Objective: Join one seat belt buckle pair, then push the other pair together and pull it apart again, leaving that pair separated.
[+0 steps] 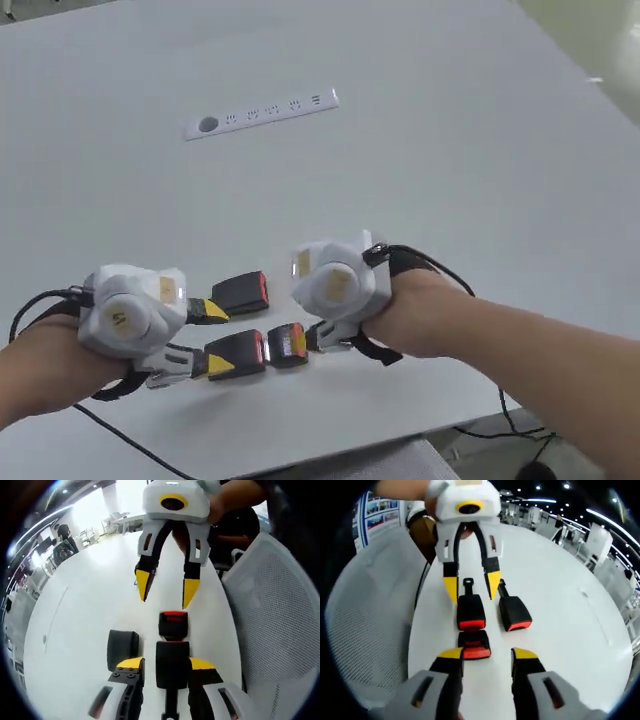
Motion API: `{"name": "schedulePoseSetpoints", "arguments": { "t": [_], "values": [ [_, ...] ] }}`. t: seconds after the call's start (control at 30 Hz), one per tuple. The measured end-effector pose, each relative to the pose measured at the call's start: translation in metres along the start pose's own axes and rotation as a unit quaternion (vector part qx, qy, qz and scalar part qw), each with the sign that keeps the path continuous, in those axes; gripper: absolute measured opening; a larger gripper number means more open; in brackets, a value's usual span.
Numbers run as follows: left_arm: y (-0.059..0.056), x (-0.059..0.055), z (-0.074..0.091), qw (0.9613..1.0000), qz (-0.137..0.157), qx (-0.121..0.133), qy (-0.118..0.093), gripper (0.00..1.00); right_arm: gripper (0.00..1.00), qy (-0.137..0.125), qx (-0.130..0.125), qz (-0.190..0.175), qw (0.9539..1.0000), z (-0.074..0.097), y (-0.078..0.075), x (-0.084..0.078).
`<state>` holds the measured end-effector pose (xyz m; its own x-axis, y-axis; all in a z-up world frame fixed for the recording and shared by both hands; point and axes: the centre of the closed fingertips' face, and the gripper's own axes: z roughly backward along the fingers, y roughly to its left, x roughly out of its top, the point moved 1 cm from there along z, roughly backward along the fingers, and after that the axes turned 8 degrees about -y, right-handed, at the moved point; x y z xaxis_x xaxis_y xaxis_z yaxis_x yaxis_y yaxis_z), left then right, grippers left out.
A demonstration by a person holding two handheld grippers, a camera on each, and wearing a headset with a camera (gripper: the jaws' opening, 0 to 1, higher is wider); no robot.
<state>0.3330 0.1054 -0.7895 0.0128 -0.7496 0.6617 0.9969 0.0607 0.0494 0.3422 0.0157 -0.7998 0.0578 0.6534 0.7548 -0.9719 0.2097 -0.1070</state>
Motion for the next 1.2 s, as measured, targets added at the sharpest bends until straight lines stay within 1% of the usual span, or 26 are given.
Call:
{"name": "schedulePoseSetpoints", "arguments": {
  "t": [0.03,0.07,0.1,0.17,0.2,0.23,0.33,0.4,0.43,0.5,0.53,0.67,0.77,0.83,0.93,1.0,1.07,1.1,1.17,1.2],
  "values": [
    [0.005,0.003,-0.001,1.0,-0.003,0.005,-0.004,0.38,0.37,0.0,-0.008,-0.002,1.0,0.005,-0.006,-0.004],
    [0.01,0.004,-0.001,0.9999,-0.005,0.009,-0.003,0.39,0.37,0.003,-0.017,-0.012,0.9998,0.011,-0.012,-0.011],
    [0.018,0.006,-0.003,0.9999,-0.006,0.015,-0.003,0.39,0.37,0.008,-0.028,-0.018,0.9994,0.018,-0.022,-0.022],
    [0.03,0.005,-0.005,0.9996,-0.011,0.027,0.003,0.4,0.36,0.02,-0.039,-0.026,0.9987,0.029,-0.034,-0.038],
    [0.035,0.005,-0.007,0.9994,-0.011,0.032,0.006,0.41,0.36,0.022,-0.043,-0.028,0.9985,0.031,-0.037,-0.04],
    [0.043,0.004,-0.009,0.9992,-0.009,0.038,0.009,0.41,0.36,0.026,-0.05,-0.034,0.9978,0.036,-0.044,-0.046],
    [0.053,0.0,-0.016,0.9988,-0.016,0.042,0.02,0.45,0.38,0.031,-0.057,-0.033,0.9973,0.045,-0.054,-0.053],
    [0.058,-0.008,-0.02,0.9983,-0.023,0.038,0.039,0.48,0.4,0.039,-0.059,-0.032,0.997,0.052,-0.059,-0.061],
    [0.061,-0.012,-0.023,0.9978,-0.024,0.039,0.047,0.49,0.41,0.049,-0.062,-0.025,0.9966,0.056,-0.062,-0.068],
    [0.064,-0.016,-0.026,0.9978,-0.023,0.037,0.05,0.53,0.45,0.053,-0.064,-0.025,0.9962,0.061,-0.066,-0.076],
    [0.065,-0.018,-0.027,0.9978,-0.022,0.035,0.052,0.53,0.47,0.057,-0.068,-0.028,0.9957,0.065,-0.069,-0.082],
    [0.069,-0.022,-0.03,0.9977,-0.016,0.029,0.059,0.53,0.52,0.077,-0.061,-0.029,0.9948,0.074,-0.074,-0.106],
    [0.07,-0.024,-0.033,0.9976,-0.01,0.025,0.063,0.52,0.52,0.085,-0.053,-0.033,0.9945,0.076,-0.075,-0.116],
    [0.068,-0.029,-0.035,0.9971,-0.014,0.015,0.074,0.5,0.51,0.089,-0.04,-0.034,0.9947,0.075,-0.073,-0.121],
    [0.065,-0.035,-0.038,0.9964,-0.015,0.003,0.084,0.47,0.47,0.092,-0.029,-0.036,0.9947,0.072,-0.073,-0.125],
    [0.063,-0.036,-0.039,0.9961,-0.014,-0.002,0.087,0.44,0.45,0.093,-0.028,-0.036,0.9946,0.071,-0.075,-0.128],
    [0.062,-0.036,-0.039,0.9958,-0.018,-0.008,0.089,0.4,0.4,0.093,-0.022,-0.042,0.9945,0.071,-0.073,-0.129],
    [0.061,-0.036,-0.04,0.996,-0.017,-0.01,0.087,0.38,0.38,0.094,-0.019,-0.04,0.9946,0.071,-0.072,-0.13],
    [0.062,-0.035,-0.04,0.9961,-0.018,-0.01,0.086,0.36,0.35,0.096,-0.016,-0.039,0.9945,0.069,-0.072,-0.133],
    [0.063,-0.035,-0.04,0.996,-0.019,-0.007,0.087,0.33,0.31,0.096,-0.013,-0.041,0.9944,0.068,-0.071,-0.133]
  ]
}}
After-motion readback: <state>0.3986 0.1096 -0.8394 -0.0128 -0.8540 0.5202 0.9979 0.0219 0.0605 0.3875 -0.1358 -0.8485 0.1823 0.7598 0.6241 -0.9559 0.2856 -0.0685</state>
